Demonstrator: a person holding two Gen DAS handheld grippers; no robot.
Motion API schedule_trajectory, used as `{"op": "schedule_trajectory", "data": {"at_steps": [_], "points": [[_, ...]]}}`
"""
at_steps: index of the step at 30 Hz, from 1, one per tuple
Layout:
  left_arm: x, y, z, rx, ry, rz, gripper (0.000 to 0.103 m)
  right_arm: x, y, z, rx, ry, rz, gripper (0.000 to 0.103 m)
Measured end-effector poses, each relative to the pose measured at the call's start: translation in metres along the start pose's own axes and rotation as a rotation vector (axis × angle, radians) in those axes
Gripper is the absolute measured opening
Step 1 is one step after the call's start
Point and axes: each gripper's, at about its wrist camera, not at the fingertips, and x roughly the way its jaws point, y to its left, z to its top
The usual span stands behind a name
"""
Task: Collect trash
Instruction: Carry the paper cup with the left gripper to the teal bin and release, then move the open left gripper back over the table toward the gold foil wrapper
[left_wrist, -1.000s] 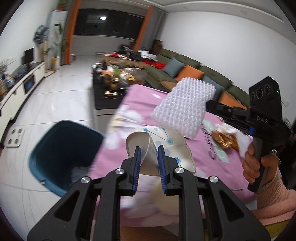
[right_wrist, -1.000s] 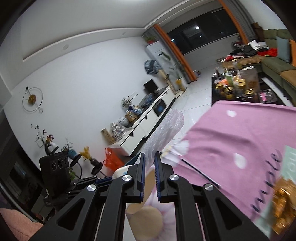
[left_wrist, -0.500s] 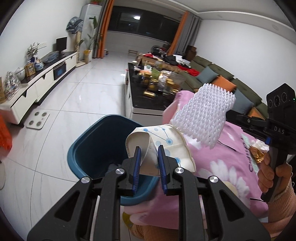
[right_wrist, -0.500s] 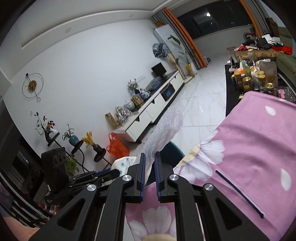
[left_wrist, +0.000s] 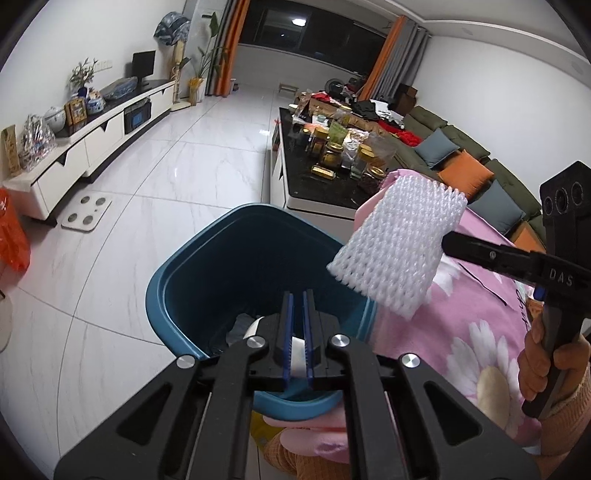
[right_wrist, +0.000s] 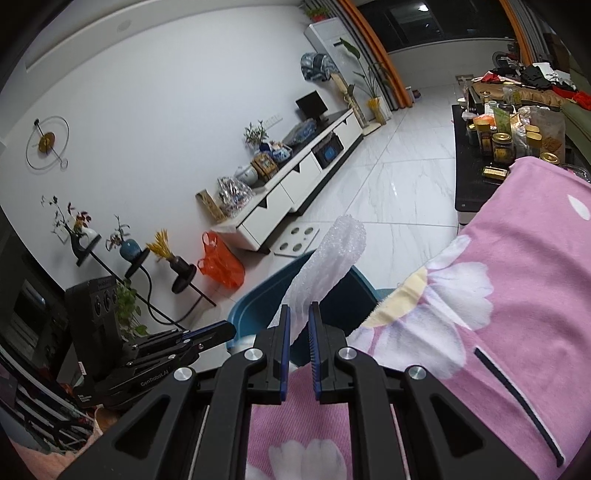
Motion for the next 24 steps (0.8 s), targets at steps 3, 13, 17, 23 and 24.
{"op": "schedule_trajectory", "data": {"at_steps": [3,13,17,23,24], "points": [[0.01,0.005,0.002,-0.021,0.004,0.01,0.005,0.015,0.005,0.0,-0.013,0.037,-0.012,0.009],[0.013,0.009,-0.001,-0.05,-0.012,0.026,0.005,0.048,0.014,0.0,-0.034,0.126,-0.038,0.013],[0.009,0.008,-0.004,-0.057,-0.02,0.025,0.01,0.053,0.015,-0.002,-0.036,0.137,-0.04,0.025],[0.0,0.006,-0.007,-0.064,-0.049,0.03,0.032,0.036,0.013,-0.005,-0.032,0.109,-0.031,0.025],[-0.003,0.004,-0.007,-0.063,-0.058,0.03,0.039,0.031,0.013,-0.005,-0.034,0.101,-0.032,0.026]]}}
